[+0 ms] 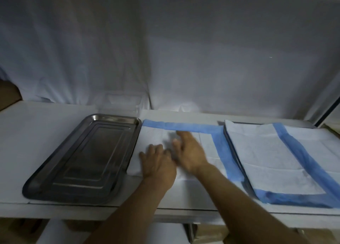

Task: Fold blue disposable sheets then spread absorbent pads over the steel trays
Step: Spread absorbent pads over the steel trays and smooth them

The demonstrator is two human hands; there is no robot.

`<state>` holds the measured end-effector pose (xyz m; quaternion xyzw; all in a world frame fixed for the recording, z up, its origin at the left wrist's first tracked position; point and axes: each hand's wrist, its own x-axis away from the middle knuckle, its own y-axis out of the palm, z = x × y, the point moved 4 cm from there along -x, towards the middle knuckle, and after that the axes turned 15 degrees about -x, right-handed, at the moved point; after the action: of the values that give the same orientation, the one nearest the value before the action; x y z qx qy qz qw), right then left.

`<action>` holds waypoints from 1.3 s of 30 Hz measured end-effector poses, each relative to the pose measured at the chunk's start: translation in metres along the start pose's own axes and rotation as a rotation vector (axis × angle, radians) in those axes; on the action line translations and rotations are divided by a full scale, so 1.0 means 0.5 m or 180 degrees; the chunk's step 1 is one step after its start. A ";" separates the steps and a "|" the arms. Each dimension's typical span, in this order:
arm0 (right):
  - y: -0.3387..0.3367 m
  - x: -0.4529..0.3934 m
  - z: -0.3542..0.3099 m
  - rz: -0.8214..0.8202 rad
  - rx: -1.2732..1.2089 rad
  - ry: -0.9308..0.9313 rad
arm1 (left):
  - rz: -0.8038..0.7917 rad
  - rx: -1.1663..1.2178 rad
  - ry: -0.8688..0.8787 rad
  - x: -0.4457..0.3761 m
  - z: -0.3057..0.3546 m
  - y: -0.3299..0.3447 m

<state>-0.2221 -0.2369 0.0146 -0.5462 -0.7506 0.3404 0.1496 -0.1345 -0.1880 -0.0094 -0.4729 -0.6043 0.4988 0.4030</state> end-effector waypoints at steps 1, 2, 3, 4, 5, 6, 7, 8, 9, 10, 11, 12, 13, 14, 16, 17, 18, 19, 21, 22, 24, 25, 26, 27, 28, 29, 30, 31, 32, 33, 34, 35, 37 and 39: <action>0.024 0.024 -0.015 -0.0255 -0.0287 0.0062 | -0.0131 -0.0006 0.0030 0.005 -0.002 0.010; 0.044 0.045 -0.021 -0.0490 -0.0312 0.0109 | -0.0291 0.0004 0.0079 0.011 -0.005 0.019; 0.060 0.065 -0.021 -0.0712 -0.0131 0.0125 | -0.0425 0.0006 0.0129 0.017 -0.009 0.028; 0.069 0.083 -0.012 -0.0888 0.0130 0.0130 | -0.0502 -0.0025 0.0186 0.022 -0.015 0.034; 0.070 0.098 0.002 -0.1004 0.0390 0.0151 | -0.0533 -0.0035 0.0250 0.024 -0.020 0.038; 0.064 0.107 0.020 -0.1069 0.0641 0.0186 | -0.0526 0.0011 0.0286 0.025 -0.026 0.040; 0.053 0.115 0.036 -0.1100 0.0873 0.0237 | -0.0502 0.0094 0.0284 0.027 -0.031 0.041; 0.039 0.117 0.054 -0.1101 0.1062 0.0301 | -0.0475 0.0183 0.0260 0.026 -0.036 0.041; 0.024 0.122 0.066 -0.1102 0.1196 0.0377 | -0.0466 0.0260 0.0235 0.029 -0.040 0.042; 0.010 0.122 0.075 -0.1118 0.1259 0.0448 | -0.0457 0.0329 0.0205 0.033 -0.044 0.042; -0.001 0.121 0.080 -0.1141 0.1269 0.0511 | -0.0442 0.0399 0.0149 0.039 -0.047 0.041; -0.008 0.120 0.083 -0.1162 0.1267 0.0569 | -0.0413 0.0483 0.0058 0.046 -0.050 0.040; -0.010 0.118 0.082 -0.1178 0.1278 0.0608 | -0.0327 0.0580 -0.0071 0.054 -0.053 0.034; -0.011 0.115 0.082 -0.1194 0.1328 0.0630 | -0.0168 0.0689 -0.0215 0.060 -0.054 0.027; -0.009 0.117 0.079 -0.1201 0.1496 0.0636 | 0.0285 0.0997 -0.0513 0.076 -0.062 0.011; -0.008 0.120 0.079 -0.1180 0.1562 0.0642 | 0.0479 0.1190 -0.0642 0.082 -0.070 0.006; -0.009 0.124 0.078 -0.1154 0.1609 0.0651 | 0.0595 0.1350 -0.0747 0.089 -0.080 0.002; -0.010 0.131 0.076 -0.1132 0.1635 0.0666 | 0.0621 0.1433 -0.0792 0.096 -0.089 0.001; -0.005 0.150 0.062 -0.1141 0.1584 0.0654 | 0.0502 0.1254 -0.0561 0.110 -0.092 0.002; 0.005 0.163 0.051 -0.1185 0.1499 0.0573 | 0.0362 0.1032 -0.0263 0.119 -0.084 0.004; 0.030 0.190 0.021 -0.1280 0.1284 0.0339 | 0.0026 0.0727 0.0439 0.143 -0.061 0.014; 0.041 0.203 0.010 -0.1329 0.1206 0.0265 | -0.0181 0.0641 0.0658 0.158 -0.053 0.022; 0.046 0.215 0.007 -0.1359 0.1170 0.0247 | -0.0341 0.0572 0.0749 0.173 -0.052 0.031; 0.044 0.225 0.011 -0.1339 0.1173 0.0278 | -0.0411 0.0520 0.0756 0.185 -0.056 0.041; 0.035 0.232 0.022 -0.1249 0.1214 0.0358 | -0.0420 0.0456 0.0732 0.198 -0.062 0.048; 0.020 0.237 0.038 -0.1085 0.1282 0.0501 | -0.0395 0.0381 0.0702 0.208 -0.067 0.054; 0.002 0.239 0.059 -0.0861 0.1341 0.0717 | -0.0359 0.0309 0.0680 0.216 -0.071 0.058; -0.014 0.241 0.077 -0.0613 0.1346 0.0952 | -0.0311 0.0239 0.0657 0.221 -0.074 0.060; -0.028 0.243 0.091 -0.0398 0.1287 0.1176 | -0.0255 0.0164 0.0634 0.225 -0.075 0.059; -0.036 0.244 0.098 -0.0285 0.1188 0.1348 | -0.0184 0.0091 0.0615 0.228 -0.075 0.056; -0.039 0.245 0.100 -0.0242 0.1083 0.1460 | -0.0110 0.0021 0.0597 0.230 -0.074 0.051; -0.039 0.245 0.100 -0.0226 0.1000 0.1547 | -0.0032 -0.0039 0.0568 0.232 -0.074 0.045; -0.038 0.252 0.091 -0.0081 0.0933 0.1634 | 0.0203 -0.0143 0.0496 0.239 -0.076 0.029; -0.050 0.271 0.076 0.0353 0.0986 0.1588 | 0.0404 -0.0181 0.0413 0.245 -0.081 0.019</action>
<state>-0.3113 -0.1295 -0.0158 -0.6239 -0.5987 0.3138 0.3922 -0.1221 -0.0591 -0.0097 -0.5527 -0.5597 0.4743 0.3954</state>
